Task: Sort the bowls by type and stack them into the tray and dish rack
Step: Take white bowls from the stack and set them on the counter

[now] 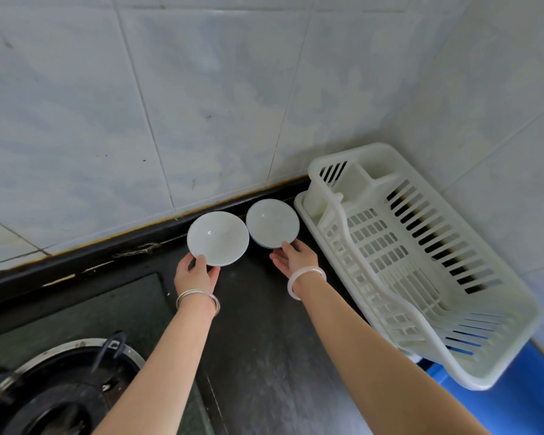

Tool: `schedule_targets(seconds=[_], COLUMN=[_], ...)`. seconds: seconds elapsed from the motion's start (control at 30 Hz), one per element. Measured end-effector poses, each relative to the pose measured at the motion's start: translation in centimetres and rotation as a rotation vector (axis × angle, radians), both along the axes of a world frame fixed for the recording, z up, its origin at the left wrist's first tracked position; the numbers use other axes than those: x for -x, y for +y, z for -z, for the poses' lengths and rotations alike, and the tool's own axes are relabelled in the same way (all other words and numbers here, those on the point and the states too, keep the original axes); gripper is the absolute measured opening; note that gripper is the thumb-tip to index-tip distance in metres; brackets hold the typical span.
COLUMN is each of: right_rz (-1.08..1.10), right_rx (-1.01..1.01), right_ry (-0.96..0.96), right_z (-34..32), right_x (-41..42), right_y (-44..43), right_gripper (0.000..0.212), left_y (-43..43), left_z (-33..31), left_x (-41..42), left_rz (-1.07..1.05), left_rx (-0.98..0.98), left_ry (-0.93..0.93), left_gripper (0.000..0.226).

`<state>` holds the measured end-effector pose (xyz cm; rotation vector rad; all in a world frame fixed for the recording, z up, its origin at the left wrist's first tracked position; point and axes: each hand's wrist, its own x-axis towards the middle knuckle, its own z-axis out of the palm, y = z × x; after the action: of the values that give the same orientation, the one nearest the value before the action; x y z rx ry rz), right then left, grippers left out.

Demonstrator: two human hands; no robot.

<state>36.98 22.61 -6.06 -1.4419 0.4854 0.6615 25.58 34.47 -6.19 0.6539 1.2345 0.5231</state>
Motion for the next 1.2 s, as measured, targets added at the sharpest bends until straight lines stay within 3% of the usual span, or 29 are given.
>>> schedule_targets(seconds=[0.6,0.8,1.0,1.2], right_rz=[-0.234,-0.299,-0.362,-0.410], right_rx=[0.069,0.101,0.166,0.279], right_ry=[0.011,0.004,-0.167,-0.409], right_z=[-1.3,-2.2,-5.0,-10.0], right_x=[-0.6,-0.2,2.5,8.5], right_y=[0.3,-0.4,-5.6,-16.9], right_gripper=[0.041,0.047,0.037,0.021], left_y=[-0.7,-1.5,-4.4,-12.6], left_z=[0.2,0.3,-0.4,-2.7], left_x=[0.1,1.1,3.5,7.3], left_rz=[0.036,0.209,0.482,0.824], left_rx=[-0.099,-0.347,-0.447,-0.497], left_ry=[0.041,0.126,0.252,0.143], left_gripper=[0.035,0.045,0.051,0.034])
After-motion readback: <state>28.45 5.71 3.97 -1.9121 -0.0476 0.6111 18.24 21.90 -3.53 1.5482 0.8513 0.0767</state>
